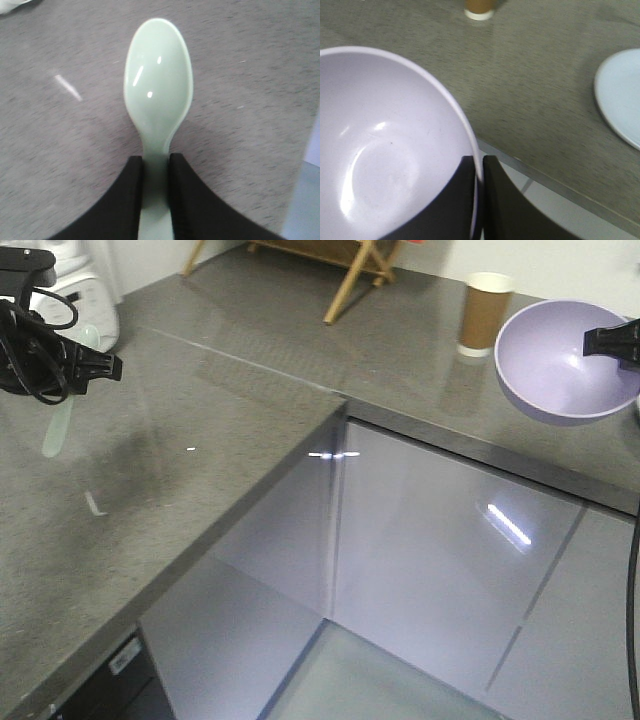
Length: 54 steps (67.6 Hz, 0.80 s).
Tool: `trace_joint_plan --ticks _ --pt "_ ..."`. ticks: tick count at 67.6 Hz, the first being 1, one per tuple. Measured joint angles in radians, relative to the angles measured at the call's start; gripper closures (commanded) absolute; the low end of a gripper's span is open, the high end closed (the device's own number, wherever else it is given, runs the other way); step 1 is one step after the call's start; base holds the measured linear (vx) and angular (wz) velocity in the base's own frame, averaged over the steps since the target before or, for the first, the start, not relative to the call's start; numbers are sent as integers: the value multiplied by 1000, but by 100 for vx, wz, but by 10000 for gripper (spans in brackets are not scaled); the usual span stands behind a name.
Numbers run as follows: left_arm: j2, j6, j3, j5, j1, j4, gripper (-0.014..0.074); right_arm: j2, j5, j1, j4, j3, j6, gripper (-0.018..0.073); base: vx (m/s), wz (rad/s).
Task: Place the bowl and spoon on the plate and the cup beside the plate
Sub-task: 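Drive the base to the counter with the blue plate and cup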
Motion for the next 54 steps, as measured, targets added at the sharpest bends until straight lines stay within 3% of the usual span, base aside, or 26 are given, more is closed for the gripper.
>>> trace_joint_plan --ticks 33,54 --pt "0 0 0 0 0 -1 603 0 0 0 -3 0 0 570 -1 -50" --pt "0 0 0 0 0 -1 603 0 0 0 -3 0 0 570 1 -28"
